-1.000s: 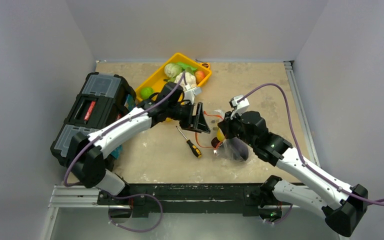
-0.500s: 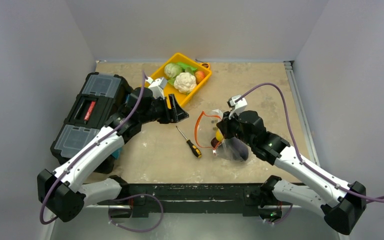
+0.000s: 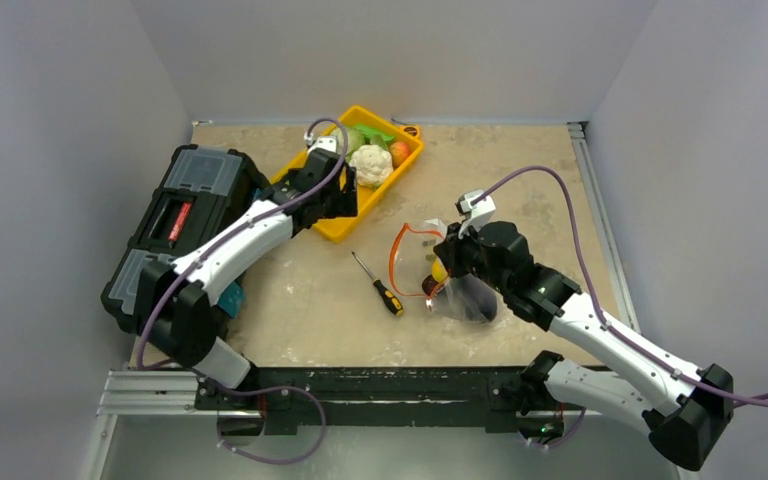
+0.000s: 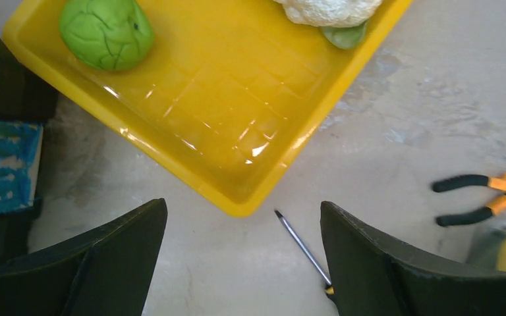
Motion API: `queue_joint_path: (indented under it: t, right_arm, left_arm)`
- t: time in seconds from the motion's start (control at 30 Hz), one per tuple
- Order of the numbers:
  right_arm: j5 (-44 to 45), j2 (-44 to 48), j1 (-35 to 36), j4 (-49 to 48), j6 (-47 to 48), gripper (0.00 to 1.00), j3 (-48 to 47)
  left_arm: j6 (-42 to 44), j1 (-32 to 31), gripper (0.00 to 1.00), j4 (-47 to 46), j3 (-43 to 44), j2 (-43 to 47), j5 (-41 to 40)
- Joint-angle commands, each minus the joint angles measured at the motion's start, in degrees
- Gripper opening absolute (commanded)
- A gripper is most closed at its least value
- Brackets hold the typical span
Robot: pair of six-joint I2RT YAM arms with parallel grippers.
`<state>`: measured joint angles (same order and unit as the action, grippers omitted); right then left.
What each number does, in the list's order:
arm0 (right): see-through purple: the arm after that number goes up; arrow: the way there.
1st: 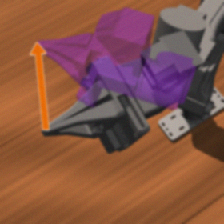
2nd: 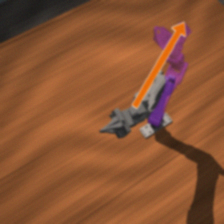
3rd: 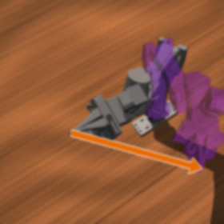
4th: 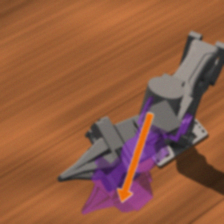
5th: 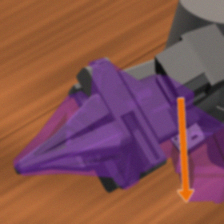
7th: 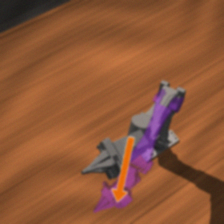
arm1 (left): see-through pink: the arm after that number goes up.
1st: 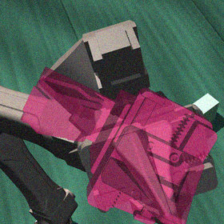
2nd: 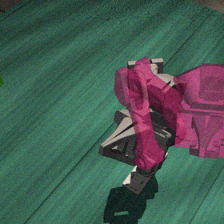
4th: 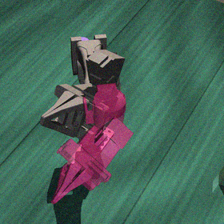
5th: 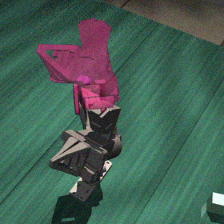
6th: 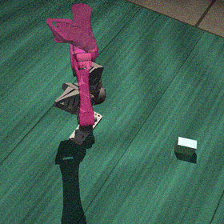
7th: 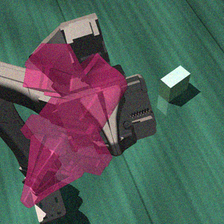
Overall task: Place the food in the zip-top bag and seal the zipper
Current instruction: Pick up the fake fruit from the bin.
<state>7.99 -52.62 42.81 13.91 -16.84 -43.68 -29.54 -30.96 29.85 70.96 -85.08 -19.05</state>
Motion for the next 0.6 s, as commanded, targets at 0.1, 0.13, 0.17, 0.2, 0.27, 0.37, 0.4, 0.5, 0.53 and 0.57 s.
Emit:
queue_joint_path:
  t: [0.1, 0.13, 0.17, 0.2, 0.27, 0.37, 0.4, 0.5, 0.53, 0.57]
  right_arm:
    - [1.0, 2.0, 0.3, -1.9, 1.2, 0.0, -0.9]
    - [0.9, 1.9, 0.3, -1.7, 1.1, 0.0, -1.1]
    - [0.9, 2.0, 0.3, -1.5, 1.0, 0.0, -1.1]
    - [1.0, 2.1, 0.3, -1.5, 1.0, 0.0, -1.1]
    - [1.1, 2.4, 0.3, -1.4, 1.0, 0.0, -1.1]
    - [1.0, 2.8, 0.3, -1.5, 0.9, 0.0, -1.0]
    - [1.0, 2.8, 0.3, -1.3, 1.0, 0.0, -1.0]
    - [0.8, 2.7, 0.3, -1.5, 1.0, 0.0, -1.0]
    - [0.7, 2.5, 0.3, -1.6, 1.0, 0.0, -1.0]
    - [0.6, 2.1, 0.3, -1.7, 1.1, 0.0, -1.2]
  left_arm:
    - [15.2, 0.4, 0.89, 5.2, 15.3, -15.6, -11.7]
    - [17.3, 0.4, 0.9, 6.2, 17.6, -18.2, -13.4]
    - [19.4, 0.4, 0.9, 6.5, 19.5, -20.2, -15.5]
    - [21.9, 0.4, 0.9, 6.2, 21.0, -22.2, -17.3]
    - [25.9, 0.6, 0.92, 5.7, 23.3, -25.9, -21.2]
    - [32.3, 1.4, 0.93, 3.6, 25.1, -29.5, -24.3]
    - [33.8, 1.8, 0.94, 3.1, 25.6, -30.5, -25.2]
    - [38.6, 2.7, 0.95, 1.8, 27.1, -33.8, -26.9]
    - [40.2, 2.9, 0.95, 1.1, 27.5, -34.9, -27.3]
    - [41.6, 3.0, 0.97, 0.5, 28.0, -36.0, -28.1]
